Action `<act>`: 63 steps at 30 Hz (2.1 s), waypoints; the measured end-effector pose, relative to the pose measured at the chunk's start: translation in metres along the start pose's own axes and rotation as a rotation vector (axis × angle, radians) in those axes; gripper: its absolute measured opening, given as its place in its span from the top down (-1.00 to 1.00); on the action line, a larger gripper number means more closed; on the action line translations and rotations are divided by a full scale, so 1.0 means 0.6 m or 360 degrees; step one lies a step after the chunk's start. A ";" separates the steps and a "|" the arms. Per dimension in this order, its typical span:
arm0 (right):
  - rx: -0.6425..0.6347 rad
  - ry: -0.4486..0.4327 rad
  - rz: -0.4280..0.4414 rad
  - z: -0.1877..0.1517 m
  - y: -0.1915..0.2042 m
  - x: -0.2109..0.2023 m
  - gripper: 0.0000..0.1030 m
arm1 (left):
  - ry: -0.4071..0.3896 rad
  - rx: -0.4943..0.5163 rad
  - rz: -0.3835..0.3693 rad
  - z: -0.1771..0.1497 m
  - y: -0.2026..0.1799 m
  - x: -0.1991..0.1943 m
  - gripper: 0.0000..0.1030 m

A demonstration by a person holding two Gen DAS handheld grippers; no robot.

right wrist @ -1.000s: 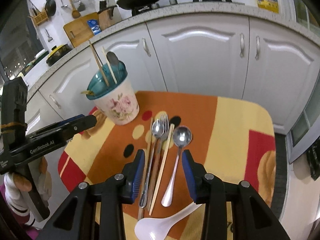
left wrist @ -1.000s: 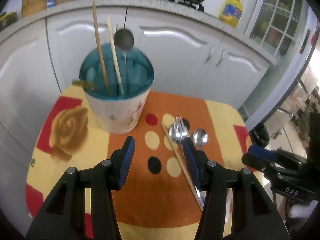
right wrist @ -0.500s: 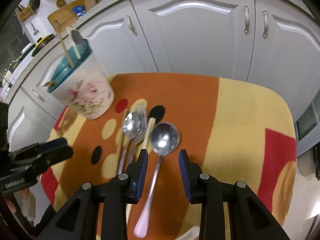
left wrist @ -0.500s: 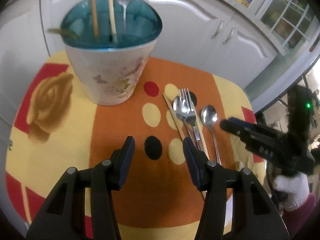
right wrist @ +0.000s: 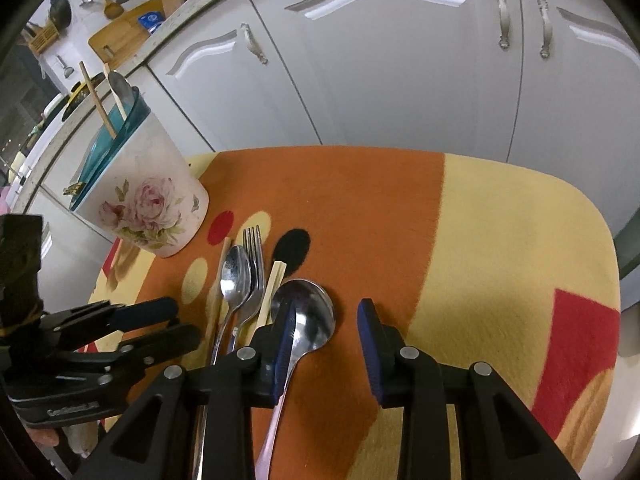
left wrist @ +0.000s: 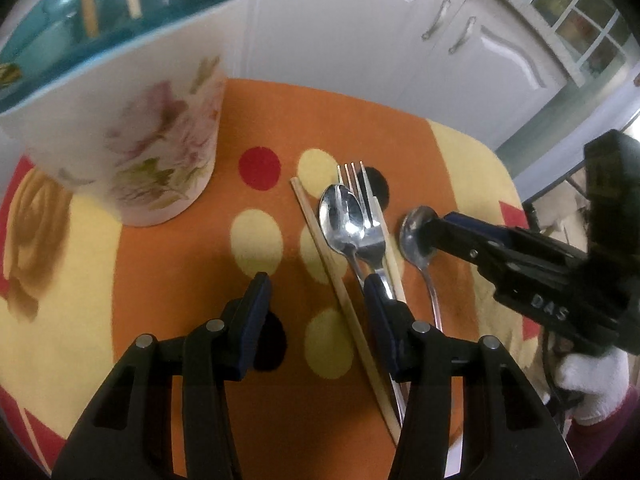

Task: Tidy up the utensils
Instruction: 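Grasp a wooden chopstick with the left tool while the right tool grasps a steel spoon, then lift the chopstick and spoon over the holder and open both tools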

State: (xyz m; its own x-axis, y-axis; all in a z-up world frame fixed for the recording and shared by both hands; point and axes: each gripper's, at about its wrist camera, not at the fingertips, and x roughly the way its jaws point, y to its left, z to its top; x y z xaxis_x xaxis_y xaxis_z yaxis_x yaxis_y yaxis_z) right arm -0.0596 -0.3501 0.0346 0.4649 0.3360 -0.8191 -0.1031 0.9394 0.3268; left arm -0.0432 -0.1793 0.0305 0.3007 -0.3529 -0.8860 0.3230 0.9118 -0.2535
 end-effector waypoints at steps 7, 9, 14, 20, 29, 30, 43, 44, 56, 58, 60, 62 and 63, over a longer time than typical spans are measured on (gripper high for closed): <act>-0.0034 0.0012 0.0019 0.006 -0.003 0.011 0.41 | -0.0006 0.0068 0.0098 0.016 -0.016 0.018 0.17; -0.0037 0.0011 0.0021 0.008 -0.004 0.013 0.41 | -0.0003 0.0085 0.0124 0.016 -0.015 0.018 0.33; -0.0045 0.0014 0.0023 0.009 -0.001 0.016 0.41 | 0.0025 0.0128 0.0115 0.005 -0.005 0.008 0.43; -0.0069 0.0026 0.0042 0.006 0.004 0.013 0.41 | 0.0062 0.0040 0.0044 -0.008 0.030 -0.011 0.54; -0.0092 0.0033 0.0076 0.017 -0.003 0.021 0.41 | 0.0052 -0.0046 0.0058 0.020 0.034 -0.004 0.49; -0.0091 0.0033 0.0084 0.021 -0.005 0.022 0.41 | 0.0055 -0.0048 0.0079 0.024 0.033 0.001 0.44; -0.0183 -0.0008 0.0094 0.021 0.019 -0.008 0.93 | -0.0078 0.0000 -0.0054 0.025 0.046 -0.038 0.89; -0.0190 -0.0026 0.0087 0.021 0.021 -0.016 0.93 | -0.0125 0.0014 -0.0076 0.024 0.046 -0.059 0.89; -0.0282 -0.0302 0.0000 0.015 0.069 -0.135 0.93 | -0.0401 0.0061 -0.0226 0.017 0.066 -0.212 0.92; -0.0304 -0.0331 -0.0007 0.017 0.078 -0.149 0.93 | -0.0436 0.0067 -0.0241 0.019 0.064 -0.230 0.92; -0.0329 -0.0361 -0.0019 0.021 0.090 -0.164 0.93 | -0.0467 0.0059 -0.0258 0.019 0.063 -0.246 0.92; -0.0346 -0.0383 -0.0024 0.023 0.099 -0.174 0.93 | -0.0491 0.0046 -0.0275 0.018 0.070 -0.265 0.92; -0.0359 -0.0399 -0.0025 0.027 0.107 -0.181 0.93 | -0.0507 0.0040 -0.0278 0.018 0.074 -0.276 0.92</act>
State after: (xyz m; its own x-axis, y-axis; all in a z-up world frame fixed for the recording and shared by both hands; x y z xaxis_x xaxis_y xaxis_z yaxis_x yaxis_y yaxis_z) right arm -0.1027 -0.3273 0.1524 0.6671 0.3206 -0.6725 -0.2732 0.9451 0.1795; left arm -0.0689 -0.0827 0.1705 0.5026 -0.5541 -0.6637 0.4149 0.8280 -0.3771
